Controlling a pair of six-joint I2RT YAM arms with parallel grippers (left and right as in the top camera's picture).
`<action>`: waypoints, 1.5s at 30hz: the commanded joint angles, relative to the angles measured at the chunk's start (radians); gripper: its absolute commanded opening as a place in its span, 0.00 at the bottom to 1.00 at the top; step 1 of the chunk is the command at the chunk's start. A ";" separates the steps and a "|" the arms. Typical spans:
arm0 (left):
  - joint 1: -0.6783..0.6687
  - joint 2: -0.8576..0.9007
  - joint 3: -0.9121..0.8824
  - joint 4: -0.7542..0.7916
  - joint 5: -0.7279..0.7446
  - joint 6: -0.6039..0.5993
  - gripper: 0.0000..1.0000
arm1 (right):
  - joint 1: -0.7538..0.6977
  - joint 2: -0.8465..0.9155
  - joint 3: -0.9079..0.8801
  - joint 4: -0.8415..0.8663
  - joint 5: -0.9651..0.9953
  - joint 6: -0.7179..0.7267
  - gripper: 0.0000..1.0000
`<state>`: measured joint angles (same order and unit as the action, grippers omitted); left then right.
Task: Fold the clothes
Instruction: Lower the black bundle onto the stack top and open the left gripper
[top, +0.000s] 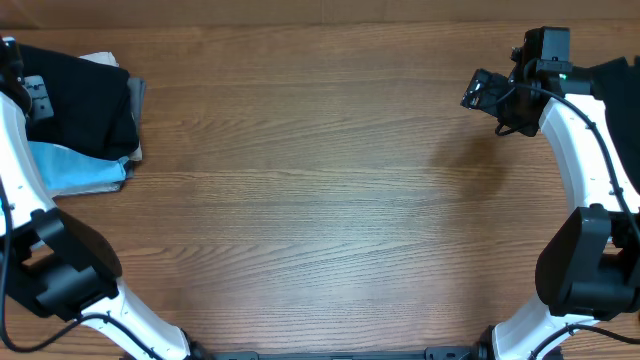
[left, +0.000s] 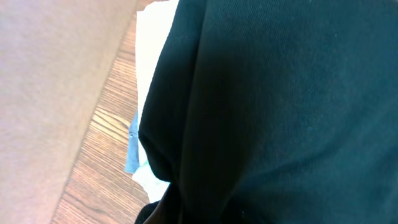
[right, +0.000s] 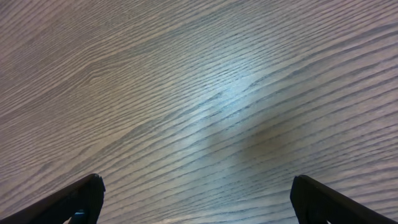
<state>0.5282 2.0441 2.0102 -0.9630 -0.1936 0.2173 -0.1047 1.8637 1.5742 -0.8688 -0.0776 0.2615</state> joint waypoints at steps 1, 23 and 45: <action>0.018 0.057 0.029 0.021 0.011 -0.005 0.04 | -0.002 -0.001 0.002 0.002 0.006 0.002 1.00; 0.104 0.055 0.030 0.039 -0.002 -0.254 0.54 | -0.002 -0.001 0.002 0.003 0.006 0.002 1.00; 0.200 0.030 0.019 -0.025 0.544 -0.340 0.04 | -0.002 -0.001 0.002 0.002 0.006 0.002 1.00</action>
<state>0.6861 2.0815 2.0174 -1.0031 0.2554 -0.0948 -0.1047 1.8637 1.5742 -0.8684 -0.0776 0.2615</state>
